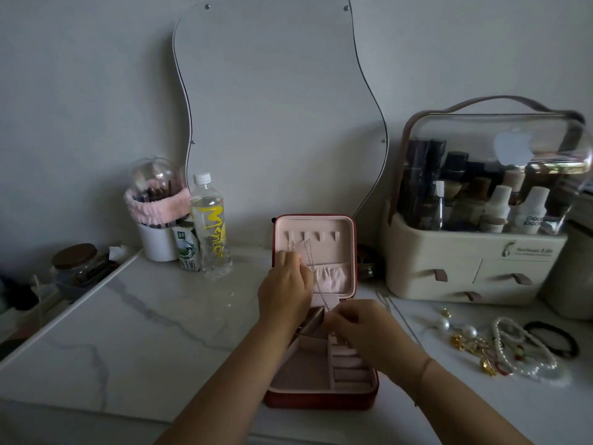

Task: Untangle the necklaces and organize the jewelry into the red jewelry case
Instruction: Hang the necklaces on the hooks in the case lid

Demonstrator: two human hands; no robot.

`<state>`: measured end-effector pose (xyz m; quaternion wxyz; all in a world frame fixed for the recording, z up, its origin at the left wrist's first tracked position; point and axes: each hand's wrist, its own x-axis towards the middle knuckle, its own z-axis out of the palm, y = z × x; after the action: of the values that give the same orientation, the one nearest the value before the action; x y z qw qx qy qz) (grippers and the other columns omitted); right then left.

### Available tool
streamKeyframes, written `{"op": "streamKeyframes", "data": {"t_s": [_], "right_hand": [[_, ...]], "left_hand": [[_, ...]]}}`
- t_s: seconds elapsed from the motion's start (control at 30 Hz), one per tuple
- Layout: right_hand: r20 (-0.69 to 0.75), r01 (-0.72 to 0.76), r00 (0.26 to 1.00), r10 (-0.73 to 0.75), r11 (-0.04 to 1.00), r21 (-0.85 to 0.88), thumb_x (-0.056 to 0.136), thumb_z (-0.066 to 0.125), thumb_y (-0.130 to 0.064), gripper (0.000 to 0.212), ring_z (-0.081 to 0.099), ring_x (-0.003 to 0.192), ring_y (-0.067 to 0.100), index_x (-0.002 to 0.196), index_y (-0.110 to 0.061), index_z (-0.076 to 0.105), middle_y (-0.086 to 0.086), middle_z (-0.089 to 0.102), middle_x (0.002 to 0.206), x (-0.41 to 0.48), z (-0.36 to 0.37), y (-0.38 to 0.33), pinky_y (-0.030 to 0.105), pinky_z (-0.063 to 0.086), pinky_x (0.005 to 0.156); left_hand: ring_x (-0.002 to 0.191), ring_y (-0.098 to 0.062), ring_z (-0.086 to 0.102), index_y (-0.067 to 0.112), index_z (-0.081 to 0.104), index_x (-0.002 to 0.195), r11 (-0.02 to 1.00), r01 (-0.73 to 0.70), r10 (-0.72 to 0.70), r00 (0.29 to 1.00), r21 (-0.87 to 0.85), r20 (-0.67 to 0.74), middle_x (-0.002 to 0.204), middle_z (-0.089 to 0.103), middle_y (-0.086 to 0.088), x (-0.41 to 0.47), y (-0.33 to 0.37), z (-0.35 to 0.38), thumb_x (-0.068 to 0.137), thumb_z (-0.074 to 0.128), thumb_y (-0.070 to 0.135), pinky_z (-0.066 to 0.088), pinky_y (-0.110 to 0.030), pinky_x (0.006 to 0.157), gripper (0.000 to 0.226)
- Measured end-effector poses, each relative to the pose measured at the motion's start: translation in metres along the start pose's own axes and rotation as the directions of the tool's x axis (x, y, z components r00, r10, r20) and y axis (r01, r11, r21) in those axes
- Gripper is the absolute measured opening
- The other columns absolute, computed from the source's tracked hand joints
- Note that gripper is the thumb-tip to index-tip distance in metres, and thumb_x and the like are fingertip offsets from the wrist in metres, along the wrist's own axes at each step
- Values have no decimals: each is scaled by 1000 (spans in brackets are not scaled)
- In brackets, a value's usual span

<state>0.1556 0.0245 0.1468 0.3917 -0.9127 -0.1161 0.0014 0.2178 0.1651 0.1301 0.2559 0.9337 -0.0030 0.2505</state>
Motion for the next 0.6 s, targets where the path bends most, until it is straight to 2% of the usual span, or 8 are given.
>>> {"op": "streamKeyframes", "data": {"t_s": [0.07,0.13,0.23,0.33,0.43,0.53,0.6], "right_hand": [[11,-3,1000,1,984,177,94,53,-24,25,53,55,5,79,-11,68,-3,61,63,2,-10,-12,18,46,58],[-33,23,999,-11,931,365,95,51,-21,22,58,58,5,82,-13,67,0,65,67,12,-20,-23,16,49,62],[-168,119,985,-42,869,480,96,49,-13,22,60,57,4,86,-7,68,6,67,71,37,-33,-35,12,48,58],[-224,179,972,-78,861,476,96,49,-9,23,62,58,8,88,0,68,9,68,72,63,-37,-43,12,48,57],[-268,220,955,-125,907,360,95,49,-7,25,62,57,6,85,5,69,10,69,74,83,-30,-43,14,50,58],[-250,179,962,-106,940,292,96,49,-11,25,68,66,12,88,2,70,8,71,79,97,-18,-35,27,59,70],[-202,151,974,-103,959,242,96,51,-15,24,70,72,18,90,-2,70,8,72,81,102,-10,-28,37,59,76]], "left_hand": [[90,-33,58,10,54,95,999,22,-23,1000,40,17,110,48,-10,0,2,-1,87,11,41,44,-39,69,54],[92,-33,58,8,56,95,999,29,-31,999,43,39,112,45,-11,2,0,1,98,23,31,46,-39,73,40],[90,-35,57,6,58,90,992,49,-46,999,-113,26,112,48,-12,3,-4,0,101,26,27,46,-40,74,40],[88,-38,56,3,60,86,966,44,-63,996,-254,-65,117,57,-16,-1,-2,-5,92,23,32,45,-42,72,48],[85,-39,55,-1,62,84,947,33,-76,989,-319,-123,104,61,-20,-3,0,-8,93,26,28,40,-39,69,47],[84,-36,55,0,64,82,946,47,-92,988,-322,-126,99,60,-16,-2,-2,-7,87,25,30,43,-40,69,50],[83,-35,55,0,64,82,939,53,-101,987,-339,-127,97,60,-14,-2,-3,-6,86,24,30,44,-40,69,50]]}}
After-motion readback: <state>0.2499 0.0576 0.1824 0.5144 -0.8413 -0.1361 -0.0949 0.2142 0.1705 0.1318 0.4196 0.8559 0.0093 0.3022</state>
